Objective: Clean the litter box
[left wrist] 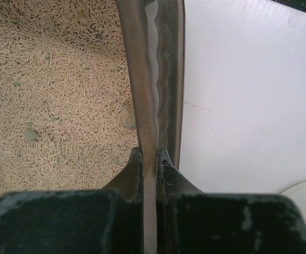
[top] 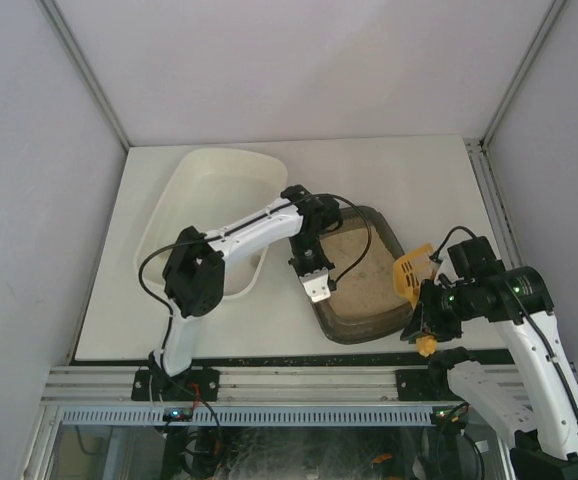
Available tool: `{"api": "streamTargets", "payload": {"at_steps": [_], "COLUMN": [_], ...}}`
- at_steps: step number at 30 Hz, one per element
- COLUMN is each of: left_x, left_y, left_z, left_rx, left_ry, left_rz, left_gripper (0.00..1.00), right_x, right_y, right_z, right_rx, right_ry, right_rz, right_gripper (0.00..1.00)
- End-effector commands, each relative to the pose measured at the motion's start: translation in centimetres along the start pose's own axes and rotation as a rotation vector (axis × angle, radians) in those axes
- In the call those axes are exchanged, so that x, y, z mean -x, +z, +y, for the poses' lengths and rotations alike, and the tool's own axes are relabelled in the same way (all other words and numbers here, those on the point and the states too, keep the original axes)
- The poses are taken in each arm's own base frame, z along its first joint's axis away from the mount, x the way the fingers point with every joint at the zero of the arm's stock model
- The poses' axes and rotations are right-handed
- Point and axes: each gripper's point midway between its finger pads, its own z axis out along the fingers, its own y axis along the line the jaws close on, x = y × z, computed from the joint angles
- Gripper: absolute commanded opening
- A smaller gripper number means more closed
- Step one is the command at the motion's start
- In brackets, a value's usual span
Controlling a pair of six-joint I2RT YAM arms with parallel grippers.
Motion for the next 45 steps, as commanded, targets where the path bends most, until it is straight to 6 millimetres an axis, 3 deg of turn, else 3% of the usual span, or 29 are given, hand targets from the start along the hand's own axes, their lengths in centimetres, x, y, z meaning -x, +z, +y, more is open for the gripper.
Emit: {"api": "streamTargets", "payload": {"at_steps": [1,10,16,20,27,33,37,40,45], "left_x": [-2.4,-0.7,0.2,0.3,3.8,6.1,5.8,5.4,4.6], "left_y": [-1.3,-1.7,-1.9,-2.1,-3.7,-3.6,-3.8,-4.2,-4.2], "left_z": [-0.1,0.2,0.9,1.4,0.8,-2.7,-2.6,-2.4,-1.8], "left_rx": [-0.031,0.001,0.056,0.082,0.19,0.224,0.254,0.274,0.321], "left_ry": [0.312,0.685,0.707,0.712,0.71,0.664,0.631,0.629,0.646], "left_rz": [0.089,0.047,0.004,-0.01,-0.076,-0.131,-0.147,-0.142,-0.125], "left_gripper": [0.0,0.0,0.0,0.0,0.0,0.0,0.01,0.04,0.1], "right_x": [-0.7,-0.8,-0.3,1.1,2.3,5.8,10.9,13.6,13.0], "right_y": [-0.2,1.4,3.2,4.3,5.5,4.5,4.5,5.0,6.1], "right_z": [1.9,3.6,4.9,5.6,4.9,4.9,5.0,3.5,3.8], "right_rx": [0.107,0.152,0.154,0.152,0.055,-0.047,-0.095,-0.183,-0.166], "right_ry": [0.011,0.001,0.001,-0.012,-0.04,-0.167,-0.377,-0.425,-0.412], "right_rz": [0.048,0.126,0.169,0.153,0.207,0.14,0.013,-0.034,0.01], "right_gripper": [0.0,0.0,0.0,0.0,0.0,0.0,0.0,0.0,0.0]}}
